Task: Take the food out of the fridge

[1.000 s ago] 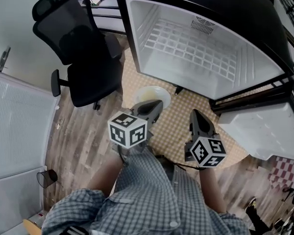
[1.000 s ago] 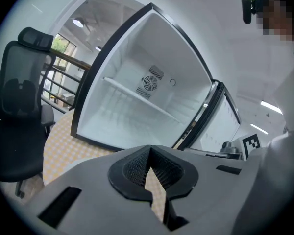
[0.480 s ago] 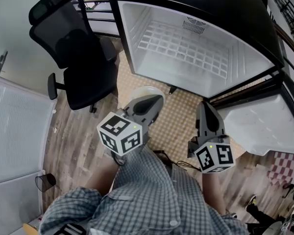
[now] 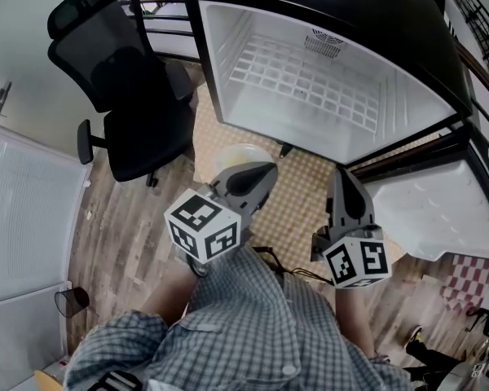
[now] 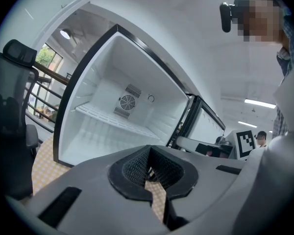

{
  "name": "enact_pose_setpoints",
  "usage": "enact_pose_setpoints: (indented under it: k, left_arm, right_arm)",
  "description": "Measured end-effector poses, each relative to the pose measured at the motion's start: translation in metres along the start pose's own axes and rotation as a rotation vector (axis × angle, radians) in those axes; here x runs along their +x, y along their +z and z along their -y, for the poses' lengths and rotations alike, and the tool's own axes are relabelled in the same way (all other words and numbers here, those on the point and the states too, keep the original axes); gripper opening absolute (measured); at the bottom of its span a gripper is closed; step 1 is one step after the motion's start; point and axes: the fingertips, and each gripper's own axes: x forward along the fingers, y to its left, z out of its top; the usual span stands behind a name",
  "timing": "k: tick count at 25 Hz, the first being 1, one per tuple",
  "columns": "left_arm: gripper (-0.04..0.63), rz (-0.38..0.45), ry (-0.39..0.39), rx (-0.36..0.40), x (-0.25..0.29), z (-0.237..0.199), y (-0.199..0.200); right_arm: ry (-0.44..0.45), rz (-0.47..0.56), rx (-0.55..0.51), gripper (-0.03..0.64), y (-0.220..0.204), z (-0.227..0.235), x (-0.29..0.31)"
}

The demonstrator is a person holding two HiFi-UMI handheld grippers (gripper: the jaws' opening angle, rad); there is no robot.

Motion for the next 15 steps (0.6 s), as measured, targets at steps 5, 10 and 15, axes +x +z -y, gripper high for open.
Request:
enact_pose_setpoints:
  k: [5,10,15]
  left_arm:
    - [0.006,0.000,0.004,-0.006,0.0012,-0.0008,-0.0001]
    - [0.006,-0.008,0.010,-0.006,0.0022,-0.0014,-0.0018]
    - [0.006,-0.014,0.005,-0.007,0.0043,0.0009,-0.0032]
  right_arm:
    - [0.018,-0.011,0.022,0.009,-0.0031,-0.0012,0.0024]
    - [0.029,-0.014,0.030,0.009,-0.0039,-0.0017,0.0037]
    - [0.033,-0.021,0.039,0.009,-0.0057,-0.0006,0.0052]
